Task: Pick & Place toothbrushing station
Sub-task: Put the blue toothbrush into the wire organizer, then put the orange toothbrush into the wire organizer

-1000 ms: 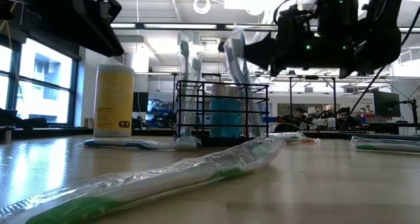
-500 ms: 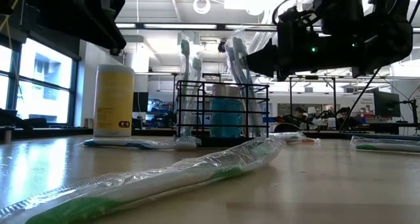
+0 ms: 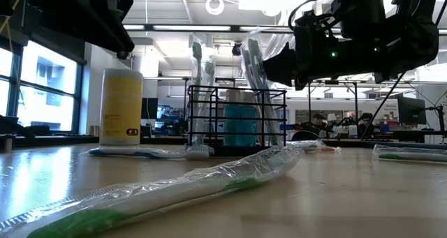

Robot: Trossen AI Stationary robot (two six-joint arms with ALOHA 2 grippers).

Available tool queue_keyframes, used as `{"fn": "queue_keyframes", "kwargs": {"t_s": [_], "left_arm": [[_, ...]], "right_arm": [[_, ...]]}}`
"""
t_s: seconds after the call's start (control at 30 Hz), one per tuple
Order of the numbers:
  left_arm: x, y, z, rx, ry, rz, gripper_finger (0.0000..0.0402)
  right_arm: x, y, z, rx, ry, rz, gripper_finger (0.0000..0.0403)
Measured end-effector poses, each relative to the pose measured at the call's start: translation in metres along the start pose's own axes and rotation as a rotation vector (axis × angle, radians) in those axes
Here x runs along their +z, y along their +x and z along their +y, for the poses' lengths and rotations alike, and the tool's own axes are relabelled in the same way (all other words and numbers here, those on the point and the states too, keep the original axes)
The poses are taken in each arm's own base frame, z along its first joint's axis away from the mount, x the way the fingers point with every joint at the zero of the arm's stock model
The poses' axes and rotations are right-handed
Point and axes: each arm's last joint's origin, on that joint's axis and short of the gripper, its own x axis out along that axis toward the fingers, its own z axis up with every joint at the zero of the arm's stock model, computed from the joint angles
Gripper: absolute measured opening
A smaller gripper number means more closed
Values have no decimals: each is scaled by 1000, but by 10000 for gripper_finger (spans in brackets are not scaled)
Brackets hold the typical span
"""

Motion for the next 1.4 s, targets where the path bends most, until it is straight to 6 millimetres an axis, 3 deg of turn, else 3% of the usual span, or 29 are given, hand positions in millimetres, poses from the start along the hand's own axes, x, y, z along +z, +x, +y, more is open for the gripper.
{"fn": "queue_keyframes", "kwargs": {"t_s": [0.23,0.47,0.7,0.87,1.0,1.27,1.4], "left_arm": [[0,0,0,0,0,1,93],[0,0,0,0,1,3,93],[0,0,-1,-52,-1,4,93],[-1,0,-2,-73,-13,5,93],[-1,0,-2,-73,-45,6,93],[1,0,-2,-76,-57,-10,93],[6,0,-2,-75,-34,-58,93]], "right_arm": [[6,-1,0,2,-8,-26,148],[25,-8,3,7,-63,-73,228],[51,-24,7,-153,-70,-98,244],[67,-43,3,-399,-142,-43,243],[65,-57,-12,-573,-218,108,234],[36,-69,-63,-619,50,442,227],[29,-70,-89,-635,135,526,227]]}}
